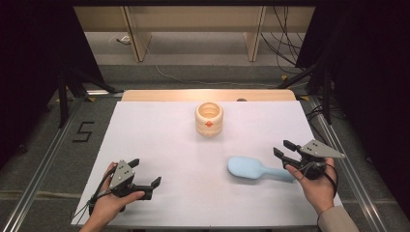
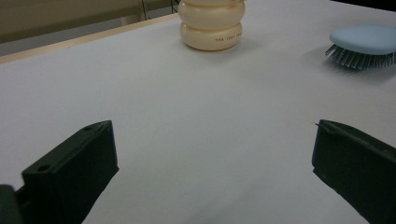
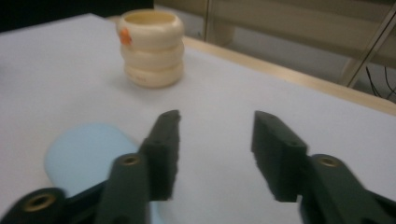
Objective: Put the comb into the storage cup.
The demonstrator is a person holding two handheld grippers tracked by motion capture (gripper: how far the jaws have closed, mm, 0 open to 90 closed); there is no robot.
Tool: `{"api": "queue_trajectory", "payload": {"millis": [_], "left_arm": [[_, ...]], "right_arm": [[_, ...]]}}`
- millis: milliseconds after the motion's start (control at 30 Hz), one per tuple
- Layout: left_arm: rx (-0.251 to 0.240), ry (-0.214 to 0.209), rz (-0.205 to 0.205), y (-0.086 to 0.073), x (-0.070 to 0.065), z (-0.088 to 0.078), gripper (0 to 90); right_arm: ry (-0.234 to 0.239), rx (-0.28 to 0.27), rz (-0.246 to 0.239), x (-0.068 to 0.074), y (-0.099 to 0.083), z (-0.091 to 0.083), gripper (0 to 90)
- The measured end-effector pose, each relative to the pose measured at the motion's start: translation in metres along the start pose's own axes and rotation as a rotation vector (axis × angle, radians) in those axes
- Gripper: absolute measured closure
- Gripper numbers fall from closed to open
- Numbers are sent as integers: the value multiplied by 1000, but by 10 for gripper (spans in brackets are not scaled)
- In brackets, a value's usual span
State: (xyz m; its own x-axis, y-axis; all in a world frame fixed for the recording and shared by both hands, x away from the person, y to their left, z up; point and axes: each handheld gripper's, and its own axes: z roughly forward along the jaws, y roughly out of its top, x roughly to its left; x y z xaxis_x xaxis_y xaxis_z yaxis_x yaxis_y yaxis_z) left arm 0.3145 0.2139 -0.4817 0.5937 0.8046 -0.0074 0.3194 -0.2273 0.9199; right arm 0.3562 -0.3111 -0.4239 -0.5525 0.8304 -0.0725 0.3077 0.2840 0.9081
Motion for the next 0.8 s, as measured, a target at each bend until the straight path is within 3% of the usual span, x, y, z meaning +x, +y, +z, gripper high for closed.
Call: {"api": "queue_trajectory", "payload": {"millis": [67, 100, 133, 300, 333, 367, 400, 533, 567, 600, 800], "left_arm": [[1, 0, -1, 0, 0, 0, 0], [1, 0, -2, 0, 0, 0, 0], [1, 1, -3, 0, 0, 0, 0], [0, -1, -7, 0, 1, 0, 0], [1, -2, -8, -1, 1, 0, 0], [1, -2, -8, -1, 1, 0, 0], [2, -1, -9, -1, 1, 0, 0], [1, -1, -10, -1, 1, 1, 0], [1, -1, -10, -1, 1, 1, 0], [1, -2, -11, -1, 1, 1, 0], [5, -1, -14, -1, 1, 1, 0]], "right_arm": [[-7, 69, -26, -4, 4, 6, 705], [-7, 69, -26, -4, 4, 6, 705], [-14, 142, -51, -7, 8, 12, 783], [-27, 305, -118, -10, 10, 28, 897], [-23, 344, -128, -11, 9, 31, 900], [-23, 344, -128, -11, 9, 31, 900], [-11, 407, -143, -11, 8, 36, 900], [11, 528, -173, -11, 4, 45, 900], [11, 528, -173, -11, 4, 45, 900], [17, 576, -179, -11, 2, 48, 900], [36, 650, -194, -10, -3, 54, 900]]}}
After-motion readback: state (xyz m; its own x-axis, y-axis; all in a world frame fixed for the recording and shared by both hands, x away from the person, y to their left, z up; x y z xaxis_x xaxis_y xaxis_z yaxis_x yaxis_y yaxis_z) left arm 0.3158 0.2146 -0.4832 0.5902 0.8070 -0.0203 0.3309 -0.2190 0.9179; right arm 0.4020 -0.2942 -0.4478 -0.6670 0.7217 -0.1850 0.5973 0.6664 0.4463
